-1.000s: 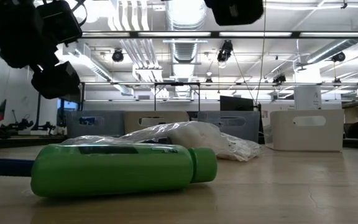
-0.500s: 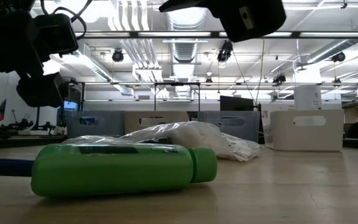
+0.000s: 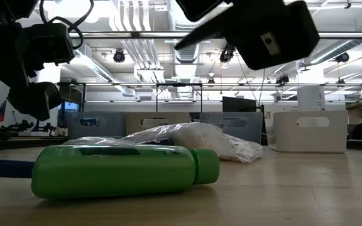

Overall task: Pick & Place Travel size toiletries
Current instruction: Put the green shampoo into the left black bin

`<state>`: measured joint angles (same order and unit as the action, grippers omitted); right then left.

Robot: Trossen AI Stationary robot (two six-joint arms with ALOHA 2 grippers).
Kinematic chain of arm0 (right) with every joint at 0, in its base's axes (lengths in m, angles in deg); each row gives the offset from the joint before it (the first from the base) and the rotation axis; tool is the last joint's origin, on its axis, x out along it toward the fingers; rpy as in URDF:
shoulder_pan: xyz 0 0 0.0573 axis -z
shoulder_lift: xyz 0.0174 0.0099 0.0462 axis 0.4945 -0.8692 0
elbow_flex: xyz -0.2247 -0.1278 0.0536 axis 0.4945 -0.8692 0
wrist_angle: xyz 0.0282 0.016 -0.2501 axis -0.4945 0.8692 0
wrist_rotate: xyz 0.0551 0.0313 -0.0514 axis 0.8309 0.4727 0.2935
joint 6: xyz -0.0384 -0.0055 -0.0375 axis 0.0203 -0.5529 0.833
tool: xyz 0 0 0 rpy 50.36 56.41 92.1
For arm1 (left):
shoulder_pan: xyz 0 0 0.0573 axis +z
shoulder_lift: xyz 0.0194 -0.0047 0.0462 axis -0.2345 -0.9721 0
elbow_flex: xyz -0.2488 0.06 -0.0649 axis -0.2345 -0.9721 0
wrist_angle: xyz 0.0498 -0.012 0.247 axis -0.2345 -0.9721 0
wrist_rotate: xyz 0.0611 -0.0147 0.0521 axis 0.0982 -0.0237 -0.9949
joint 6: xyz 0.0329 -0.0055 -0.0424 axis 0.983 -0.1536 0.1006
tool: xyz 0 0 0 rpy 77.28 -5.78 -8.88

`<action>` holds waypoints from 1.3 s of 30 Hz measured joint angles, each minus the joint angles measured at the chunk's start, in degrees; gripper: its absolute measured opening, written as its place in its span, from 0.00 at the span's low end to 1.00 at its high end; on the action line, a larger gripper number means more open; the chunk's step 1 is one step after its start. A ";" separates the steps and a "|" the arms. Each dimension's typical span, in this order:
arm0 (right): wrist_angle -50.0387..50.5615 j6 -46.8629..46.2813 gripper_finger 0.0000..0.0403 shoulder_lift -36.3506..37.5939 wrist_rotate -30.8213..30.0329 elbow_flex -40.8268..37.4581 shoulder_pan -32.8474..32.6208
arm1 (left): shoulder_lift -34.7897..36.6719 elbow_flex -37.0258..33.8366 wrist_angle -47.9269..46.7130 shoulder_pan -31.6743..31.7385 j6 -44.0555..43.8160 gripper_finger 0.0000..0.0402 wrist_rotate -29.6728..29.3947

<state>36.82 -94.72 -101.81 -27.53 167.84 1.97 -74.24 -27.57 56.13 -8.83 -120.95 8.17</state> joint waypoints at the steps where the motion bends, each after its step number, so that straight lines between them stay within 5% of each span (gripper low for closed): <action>1: 0.18 0.89 0.59 0.01 0.40 -0.02 -0.11 | 0.00 -0.15 0.00 0.00 -0.52 0.67 -0.02; 12: 4.31 24.10 0.54 0.09 1.47 -0.04 -0.05 | 0.00 -2.54 2.14 0.00 -6.69 0.67 -0.60; 19: 11.00 27.96 0.55 0.59 1.67 -0.04 -0.06 | 0.00 -2.26 13.55 -0.61 -2.57 0.67 -0.60; 28: 15.61 32.86 0.58 0.85 4.00 -0.04 -0.17 | -1.21 2.33 15.53 -0.56 -8.94 0.67 -14.93; 39: 19.30 40.73 0.63 4.95 -0.54 -0.04 -0.91 | -14.18 11.65 15.62 -1.80 -11.57 0.67 -9.07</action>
<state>56.12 -53.99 -96.86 -28.07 167.80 1.06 -88.42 -15.92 71.75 -10.63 -132.53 -0.91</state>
